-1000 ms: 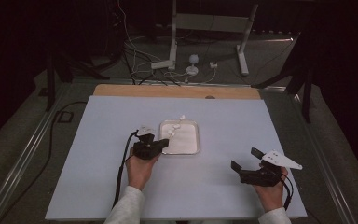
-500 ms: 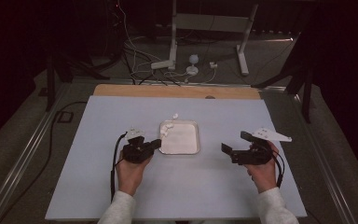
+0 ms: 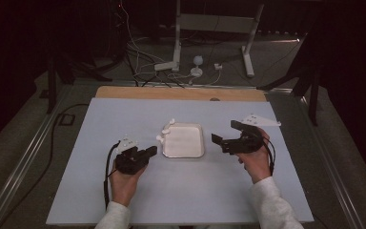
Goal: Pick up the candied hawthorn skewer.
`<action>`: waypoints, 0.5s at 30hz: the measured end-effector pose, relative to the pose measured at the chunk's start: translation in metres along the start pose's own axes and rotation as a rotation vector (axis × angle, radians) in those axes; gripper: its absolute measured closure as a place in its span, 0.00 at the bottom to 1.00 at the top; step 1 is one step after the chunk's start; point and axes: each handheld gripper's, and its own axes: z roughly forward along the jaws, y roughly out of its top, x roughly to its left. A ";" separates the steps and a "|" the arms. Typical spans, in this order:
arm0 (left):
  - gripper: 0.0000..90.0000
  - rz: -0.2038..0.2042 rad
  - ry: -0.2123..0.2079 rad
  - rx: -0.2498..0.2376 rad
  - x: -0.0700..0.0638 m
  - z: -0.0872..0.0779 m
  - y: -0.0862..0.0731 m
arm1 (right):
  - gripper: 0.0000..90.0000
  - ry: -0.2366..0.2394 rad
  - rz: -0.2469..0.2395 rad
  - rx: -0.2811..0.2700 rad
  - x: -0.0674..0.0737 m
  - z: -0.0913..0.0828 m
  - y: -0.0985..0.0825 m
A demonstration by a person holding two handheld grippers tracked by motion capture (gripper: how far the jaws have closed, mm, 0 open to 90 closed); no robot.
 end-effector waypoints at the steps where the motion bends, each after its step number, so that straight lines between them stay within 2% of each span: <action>1: 0.99 -0.003 -0.002 -0.005 0.001 -0.001 0.000 | 0.00 0.000 0.000 0.000 0.000 0.000 0.000; 3: 0.99 -0.003 -0.003 -0.015 0.001 -0.003 0.001 | 0.00 0.023 0.004 -0.006 0.004 0.007 0.005; 7: 0.99 -0.008 -0.003 -0.025 0.003 -0.004 0.000 | 0.00 0.035 0.018 -0.004 0.008 0.014 0.010; 9: 0.99 -0.005 -0.002 -0.029 0.002 -0.005 0.001 | 0.00 0.058 0.038 0.005 0.012 0.021 0.015; 15: 0.99 0.019 0.001 -0.041 -0.002 -0.006 0.001 | 0.00 0.083 0.051 0.014 0.019 0.033 0.022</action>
